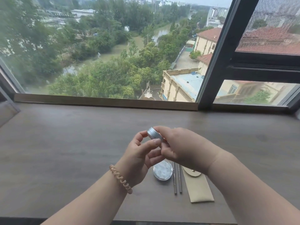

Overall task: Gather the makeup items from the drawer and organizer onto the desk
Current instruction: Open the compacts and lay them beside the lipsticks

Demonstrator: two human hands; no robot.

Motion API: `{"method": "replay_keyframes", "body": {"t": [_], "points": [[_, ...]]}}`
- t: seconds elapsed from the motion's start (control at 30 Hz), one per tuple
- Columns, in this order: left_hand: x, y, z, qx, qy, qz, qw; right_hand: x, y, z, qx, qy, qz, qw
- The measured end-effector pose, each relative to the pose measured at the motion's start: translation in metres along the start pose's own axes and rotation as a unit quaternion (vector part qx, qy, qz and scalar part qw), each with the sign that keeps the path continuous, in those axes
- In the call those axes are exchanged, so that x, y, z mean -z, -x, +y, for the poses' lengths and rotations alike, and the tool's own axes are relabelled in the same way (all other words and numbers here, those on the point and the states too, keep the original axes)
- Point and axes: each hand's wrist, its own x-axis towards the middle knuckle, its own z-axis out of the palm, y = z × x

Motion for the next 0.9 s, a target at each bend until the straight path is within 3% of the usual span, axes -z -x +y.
{"method": "replay_keyframes", "body": {"t": [0.2,0.37,0.63,0.73,0.9], "points": [[0.001,0.000,0.002,-0.018,0.013,0.000,1.000,-0.013,-0.003,0.007,0.027,0.027,0.050,0.998],[0.005,0.000,0.002,-0.021,0.029,-0.031,0.999,-0.026,0.001,0.025,0.081,-0.012,0.191,0.978],[0.006,0.002,-0.008,-0.002,0.065,-0.082,0.995,-0.037,-0.008,0.036,-0.052,-0.246,0.372,0.894],[0.005,0.001,-0.010,0.002,0.072,-0.080,0.994,-0.034,-0.014,0.041,-0.084,-0.333,0.352,0.871],[0.010,-0.002,-0.013,0.004,0.084,-0.061,0.995,-0.045,-0.017,0.050,-0.058,-0.484,0.228,0.843]]}}
